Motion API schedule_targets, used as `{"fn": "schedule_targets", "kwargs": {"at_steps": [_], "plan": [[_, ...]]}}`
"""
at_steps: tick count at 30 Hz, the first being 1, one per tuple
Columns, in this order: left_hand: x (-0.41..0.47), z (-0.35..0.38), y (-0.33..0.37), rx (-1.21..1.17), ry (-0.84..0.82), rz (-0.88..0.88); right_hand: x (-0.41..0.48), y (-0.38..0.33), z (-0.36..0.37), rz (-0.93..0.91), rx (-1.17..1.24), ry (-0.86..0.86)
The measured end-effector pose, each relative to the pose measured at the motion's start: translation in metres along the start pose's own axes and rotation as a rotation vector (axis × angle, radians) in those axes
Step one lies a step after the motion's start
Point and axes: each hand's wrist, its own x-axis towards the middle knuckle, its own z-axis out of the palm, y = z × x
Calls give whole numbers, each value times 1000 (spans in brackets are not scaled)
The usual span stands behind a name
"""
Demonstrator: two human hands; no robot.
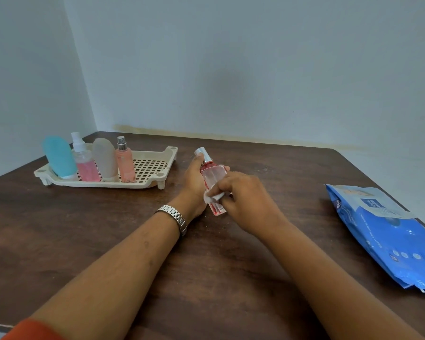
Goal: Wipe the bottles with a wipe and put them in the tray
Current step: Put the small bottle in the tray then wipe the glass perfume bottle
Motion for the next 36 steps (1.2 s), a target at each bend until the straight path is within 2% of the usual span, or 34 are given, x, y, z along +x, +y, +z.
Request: {"fn": "schedule_targets", "kwargs": {"at_steps": [3, 5, 8, 13, 17, 21, 24, 26, 29, 33, 36], "plan": [[0, -2, -1, 51, -8, 5, 1, 12, -9, 114, 42, -47], [3, -4, -1, 75, -4, -6, 2, 16, -10, 153, 55, 1], [5, -3, -2, 32, 13, 6, 2, 10, -8, 92, -28, 6], [5, -2, -2, -1, 6, -4, -1, -5, -13, -100, -188, -209], [2, -2, -2, 38, -42, -22, 2, 7, -21, 9, -46, -289], [4, -4, -2, 75, -44, 7, 4, 24, -23, 128, 75, -166], [6, -4, -3, 45, -22, 15, 4, 17, -15, 94, 26, -55], [6, -3, -3, -6, 4, 20, 3, 8, -10, 0, -11, -72], [7, -2, -3, 0, 17, 12, 1, 0, -9, -90, -67, -205], [6, -4, -3, 52, -14, -12, 4, 13, -21, 26, 9, -321], [9, -5, -3, 83, -23, 11, 6, 26, -20, 115, 107, -188]]}}
